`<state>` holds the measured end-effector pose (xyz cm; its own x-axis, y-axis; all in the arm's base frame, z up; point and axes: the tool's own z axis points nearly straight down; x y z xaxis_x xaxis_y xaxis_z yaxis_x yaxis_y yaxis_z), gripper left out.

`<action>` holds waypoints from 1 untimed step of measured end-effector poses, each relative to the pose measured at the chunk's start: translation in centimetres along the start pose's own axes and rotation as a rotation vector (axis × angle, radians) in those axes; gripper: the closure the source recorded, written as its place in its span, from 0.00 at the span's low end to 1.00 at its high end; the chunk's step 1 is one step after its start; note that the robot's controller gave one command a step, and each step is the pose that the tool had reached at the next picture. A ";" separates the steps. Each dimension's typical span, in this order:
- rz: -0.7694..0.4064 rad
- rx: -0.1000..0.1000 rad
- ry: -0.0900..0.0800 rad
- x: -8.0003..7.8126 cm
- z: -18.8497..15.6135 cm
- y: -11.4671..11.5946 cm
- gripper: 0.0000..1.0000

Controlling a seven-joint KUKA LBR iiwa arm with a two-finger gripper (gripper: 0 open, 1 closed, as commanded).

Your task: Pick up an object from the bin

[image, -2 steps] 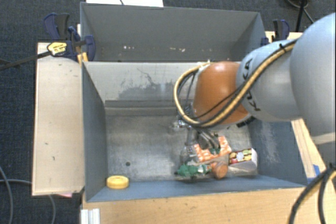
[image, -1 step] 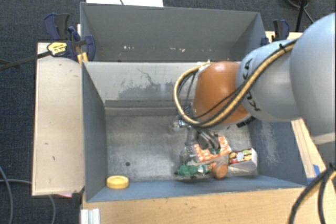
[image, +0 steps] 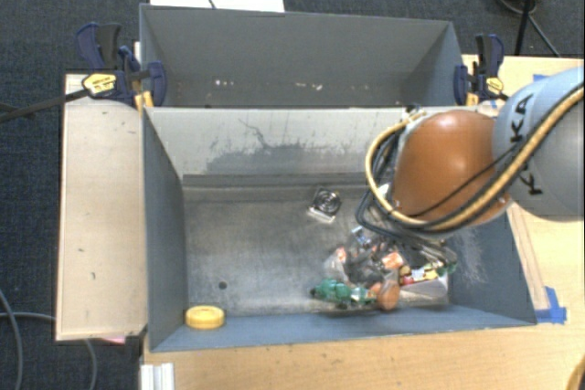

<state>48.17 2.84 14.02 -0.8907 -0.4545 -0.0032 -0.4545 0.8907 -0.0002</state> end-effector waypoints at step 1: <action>0.003 0.000 0.000 0.0 0.0 0.0 0.00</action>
Offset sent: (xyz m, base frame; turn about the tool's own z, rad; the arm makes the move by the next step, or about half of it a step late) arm 0.0000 0.0000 0.0000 0.0000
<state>48.17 2.85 14.01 -0.8919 -0.4522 -0.0029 -0.4522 0.8919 0.0002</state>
